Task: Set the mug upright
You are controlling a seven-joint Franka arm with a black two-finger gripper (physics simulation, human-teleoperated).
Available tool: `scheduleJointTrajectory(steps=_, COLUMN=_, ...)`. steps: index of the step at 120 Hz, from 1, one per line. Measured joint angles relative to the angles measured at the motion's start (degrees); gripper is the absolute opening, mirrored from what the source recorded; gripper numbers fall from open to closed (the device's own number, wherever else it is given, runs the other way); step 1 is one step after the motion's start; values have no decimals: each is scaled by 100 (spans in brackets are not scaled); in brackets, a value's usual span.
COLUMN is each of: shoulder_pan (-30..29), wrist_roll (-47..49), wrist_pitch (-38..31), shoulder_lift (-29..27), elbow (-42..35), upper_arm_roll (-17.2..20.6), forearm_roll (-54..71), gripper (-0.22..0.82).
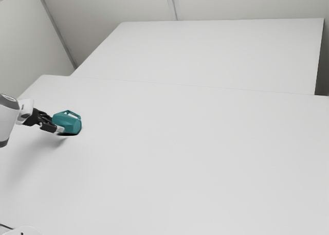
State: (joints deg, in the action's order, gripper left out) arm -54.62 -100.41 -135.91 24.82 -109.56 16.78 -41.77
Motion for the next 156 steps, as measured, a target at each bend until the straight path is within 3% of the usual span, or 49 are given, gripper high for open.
scheduleJointTrajectory(steps=59, shoulder_pan=20, wrist_roll=-99, wrist_pitch=-76, shoulder_lift=18, elbow=-40, upper_arm_roll=87, forearm_roll=-67, gripper=36)
scheduleJointTrajectory(steps=70, shoulder_pan=20, wrist_roll=-111, wrist_pitch=-112, shoulder_lift=13, elbow=-36, upper_arm_roll=90, forearm_roll=-91, gripper=25)
scheduleJointTrajectory(steps=81, shoulder_pan=20, wrist_roll=-116, wrist_pitch=-133, shoulder_lift=1, elbow=-26, upper_arm_roll=127, forearm_roll=-87, gripper=3)
scheduleJointTrajectory(steps=91, shoulder_pan=20, wrist_roll=-122, wrist_pitch=-156, shoulder_lift=-14, elbow=-4, upper_arm_roll=163, forearm_roll=-82, gripper=-6)
scheduleJointTrajectory(steps=125, shoulder_pan=21, wrist_roll=-135, wrist_pitch=-303, shoulder_lift=-69, elbow=18, upper_arm_roll=294, forearm_roll=-23, gripper=-12)
scheduleJointTrajectory(steps=156, shoulder_pan=253, wrist_roll=-122, wrist_pitch=-353, shoulder_lift=-638, elbow=-119, upper_arm_roll=288, forearm_roll=-23, gripper=-14)
